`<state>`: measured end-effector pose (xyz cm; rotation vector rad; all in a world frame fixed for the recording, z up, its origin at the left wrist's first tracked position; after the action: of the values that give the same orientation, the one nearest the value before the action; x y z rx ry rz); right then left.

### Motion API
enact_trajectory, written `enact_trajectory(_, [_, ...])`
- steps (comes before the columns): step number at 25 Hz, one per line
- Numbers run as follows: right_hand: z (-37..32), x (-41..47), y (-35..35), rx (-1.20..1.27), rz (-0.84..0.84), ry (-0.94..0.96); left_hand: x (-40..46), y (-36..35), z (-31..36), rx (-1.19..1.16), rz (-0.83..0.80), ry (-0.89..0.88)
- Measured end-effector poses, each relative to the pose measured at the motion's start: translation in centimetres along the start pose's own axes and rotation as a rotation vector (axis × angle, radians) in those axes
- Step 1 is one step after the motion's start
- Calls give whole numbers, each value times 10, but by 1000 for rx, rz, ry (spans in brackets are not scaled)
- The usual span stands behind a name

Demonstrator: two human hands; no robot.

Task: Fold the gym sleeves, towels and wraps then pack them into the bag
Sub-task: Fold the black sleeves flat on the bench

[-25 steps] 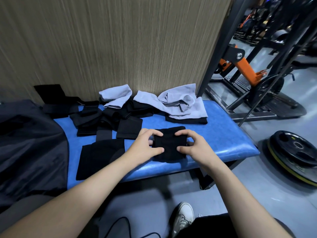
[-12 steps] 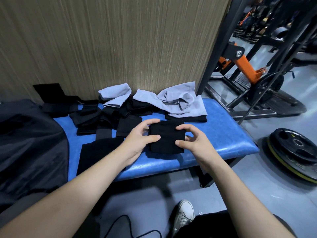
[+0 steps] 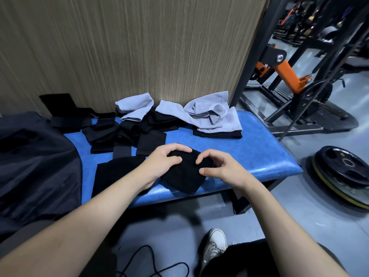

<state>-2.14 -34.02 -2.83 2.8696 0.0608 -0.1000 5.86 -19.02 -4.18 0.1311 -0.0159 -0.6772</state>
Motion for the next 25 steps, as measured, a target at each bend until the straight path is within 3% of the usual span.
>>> enact_trajectory(4, [3, -6, -19, -80, -202, -76, 1, 2, 2, 77, -28, -10])
enact_trajectory(8, [13, -4, -20, -203, -257, -157, 5, 9, -2, 183, -31, -17])
enact_trajectory(14, [7, 3, -1, -230, 12, -45, 6, 17, 1, 231, 16, -105])
enact_trajectory(17, [4, 5, 11, -129, 167, -46, 1, 25, 7, 207, 46, -132])
enact_trajectory(25, [-2, 19, -4, -150, 147, -43, -18, 49, 7, 302, 8, -62])
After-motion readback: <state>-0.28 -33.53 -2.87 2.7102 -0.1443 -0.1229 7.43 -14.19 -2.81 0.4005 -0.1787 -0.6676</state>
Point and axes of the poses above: each hand's wrist, its own x-axis towards the middle knuckle, its own y-axis out of the back of the hand, z = x × y, the point moved 8 cm from there along x, towards the middle knuckle, and after that the axes turned 1 degree about -y, right-handed, at the moved point
